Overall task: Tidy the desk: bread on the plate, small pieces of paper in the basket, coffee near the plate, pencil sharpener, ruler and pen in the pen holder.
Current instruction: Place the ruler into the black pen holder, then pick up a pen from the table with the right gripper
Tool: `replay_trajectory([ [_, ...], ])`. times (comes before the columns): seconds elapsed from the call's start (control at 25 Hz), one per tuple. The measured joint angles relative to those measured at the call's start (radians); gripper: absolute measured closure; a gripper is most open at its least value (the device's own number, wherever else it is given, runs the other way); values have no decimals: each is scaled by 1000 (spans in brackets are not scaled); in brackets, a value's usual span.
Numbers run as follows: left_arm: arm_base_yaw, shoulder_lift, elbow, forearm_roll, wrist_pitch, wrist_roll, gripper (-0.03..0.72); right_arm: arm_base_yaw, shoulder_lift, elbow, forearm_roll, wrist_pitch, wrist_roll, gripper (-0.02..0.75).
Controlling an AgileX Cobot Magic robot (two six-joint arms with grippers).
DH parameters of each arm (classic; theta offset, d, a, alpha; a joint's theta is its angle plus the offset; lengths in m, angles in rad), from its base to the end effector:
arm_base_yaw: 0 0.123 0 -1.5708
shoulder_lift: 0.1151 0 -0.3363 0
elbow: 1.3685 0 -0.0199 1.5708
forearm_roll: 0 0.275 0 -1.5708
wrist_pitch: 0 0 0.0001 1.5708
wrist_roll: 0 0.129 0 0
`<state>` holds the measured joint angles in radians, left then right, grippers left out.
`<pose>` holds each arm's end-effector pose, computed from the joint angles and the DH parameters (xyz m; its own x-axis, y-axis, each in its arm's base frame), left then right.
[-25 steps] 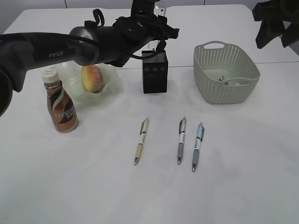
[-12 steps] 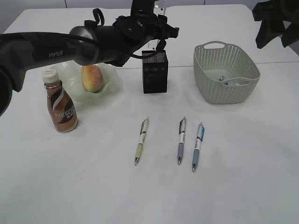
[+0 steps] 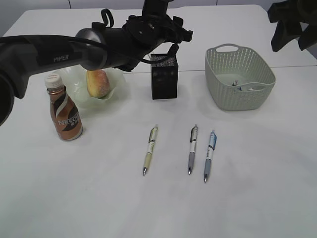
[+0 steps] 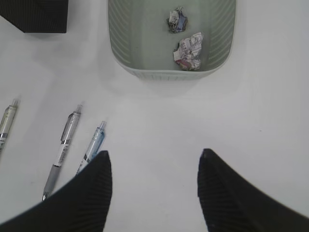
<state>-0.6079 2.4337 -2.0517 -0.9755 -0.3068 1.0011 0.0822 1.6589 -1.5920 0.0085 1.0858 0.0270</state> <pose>0.5699 -0.3573 0.2351 -0.0806 0.1127 -0.9904 0.3535 0.9322 0.0773 0.4033 0.0342 0.3649 -0.8743 -0.0410 -0.4836 -0.0587 0.9980 0.0216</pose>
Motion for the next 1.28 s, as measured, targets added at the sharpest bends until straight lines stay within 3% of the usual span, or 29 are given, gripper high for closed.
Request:
replay_trajectory([
  [0.4,-2,0,0,1,-4,4,295,0,0,0,0,0,0,291],
  [0.68,-2,-5,0,-90,-2,96,295,0,0,0,0,0,0,291],
  [0.8,-2,-35,0,-214,-2,216,295,0,0,0,0,0,0,291],
  [1.04,-2,-90,-2,-616,-40,594,298,0,0,0,0,10,0,291],
  [1.28,-27,-133,-2,-827,-80,869,298,0,0,0,0,41,0,291],
])
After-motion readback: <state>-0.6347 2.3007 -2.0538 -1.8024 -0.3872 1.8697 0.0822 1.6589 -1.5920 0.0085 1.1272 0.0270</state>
